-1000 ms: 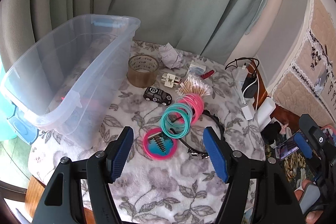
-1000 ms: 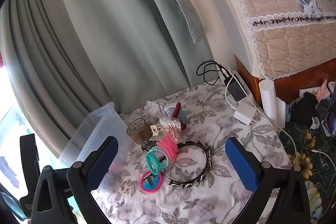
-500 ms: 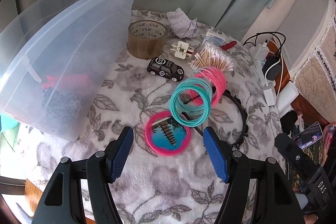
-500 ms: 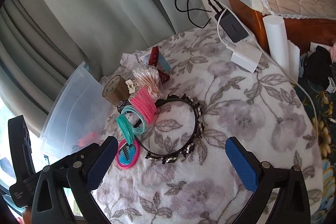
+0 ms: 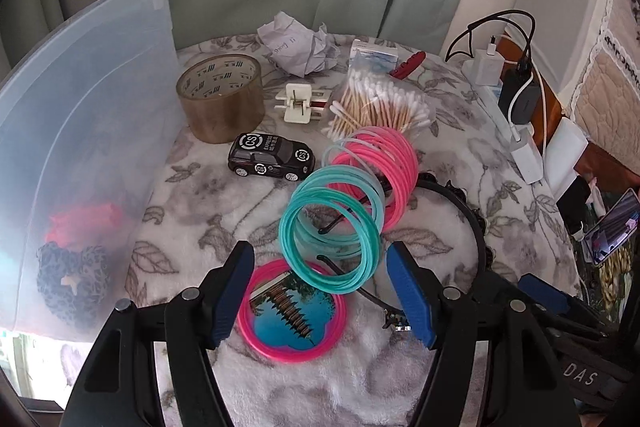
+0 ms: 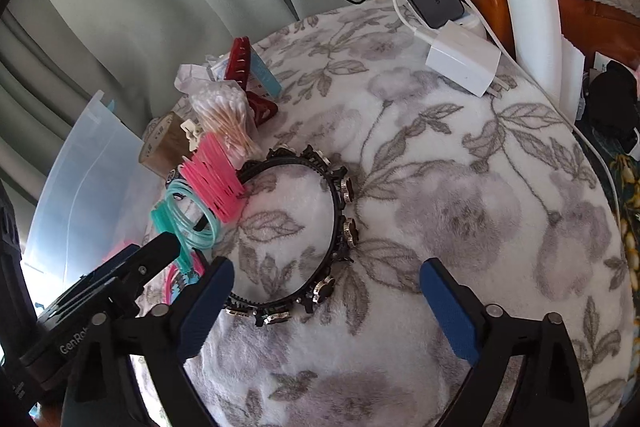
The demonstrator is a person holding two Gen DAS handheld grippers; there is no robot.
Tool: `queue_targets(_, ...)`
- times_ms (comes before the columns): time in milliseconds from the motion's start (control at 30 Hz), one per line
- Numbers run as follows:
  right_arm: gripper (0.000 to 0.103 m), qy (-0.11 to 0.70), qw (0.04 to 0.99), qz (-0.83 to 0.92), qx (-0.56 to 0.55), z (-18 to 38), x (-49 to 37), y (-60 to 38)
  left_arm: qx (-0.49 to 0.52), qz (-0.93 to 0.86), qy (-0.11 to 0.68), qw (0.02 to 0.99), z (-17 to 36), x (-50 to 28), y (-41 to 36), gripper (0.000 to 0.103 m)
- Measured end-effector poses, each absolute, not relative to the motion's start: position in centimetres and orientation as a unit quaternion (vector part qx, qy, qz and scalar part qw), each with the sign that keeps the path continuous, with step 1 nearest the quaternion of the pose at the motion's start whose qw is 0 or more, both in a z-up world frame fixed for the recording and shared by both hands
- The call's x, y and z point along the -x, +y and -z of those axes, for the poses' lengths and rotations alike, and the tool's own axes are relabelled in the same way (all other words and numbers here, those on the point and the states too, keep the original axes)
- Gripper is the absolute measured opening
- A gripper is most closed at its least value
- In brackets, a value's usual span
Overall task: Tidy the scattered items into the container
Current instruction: 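Grasp the teal hair ties with the left tool while the right tool grasps the black headband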
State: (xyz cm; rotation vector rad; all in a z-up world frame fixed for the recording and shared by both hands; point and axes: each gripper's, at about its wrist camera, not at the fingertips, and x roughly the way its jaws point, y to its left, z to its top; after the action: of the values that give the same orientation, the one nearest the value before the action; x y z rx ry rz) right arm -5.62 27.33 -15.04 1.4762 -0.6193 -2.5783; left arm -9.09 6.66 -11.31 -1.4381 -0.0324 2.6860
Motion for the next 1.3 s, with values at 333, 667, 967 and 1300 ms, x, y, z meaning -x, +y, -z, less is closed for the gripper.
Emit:
queue_targets(333,0.063,-0.166,0.025,0.860,-0.483,15.4,7.4,27.0,0.466,-0.883,0.014,0.046,12.8,11.7,8.5,0.067)
queue_targets(667,0.037,-0.130,0.018,0.866,-0.483,15.4,8.4,26.0,0.467,-0.883,-0.008,0.041,13.4,12.2,7.4,0.021)
queue_targets(967,0.016,-0.128,0.008,0.865,-0.485,14.9,7.8,26.4,0.462,-0.886,-0.014,0.032,12.3,10.8,5.8,0.010)
queue_targets(1300,0.015,-0.129,-0.030,0.885,-0.445,11.5,6.2,28.5,0.434,-0.900,-0.037,0.003,9.7,8.4,3.8,0.009)
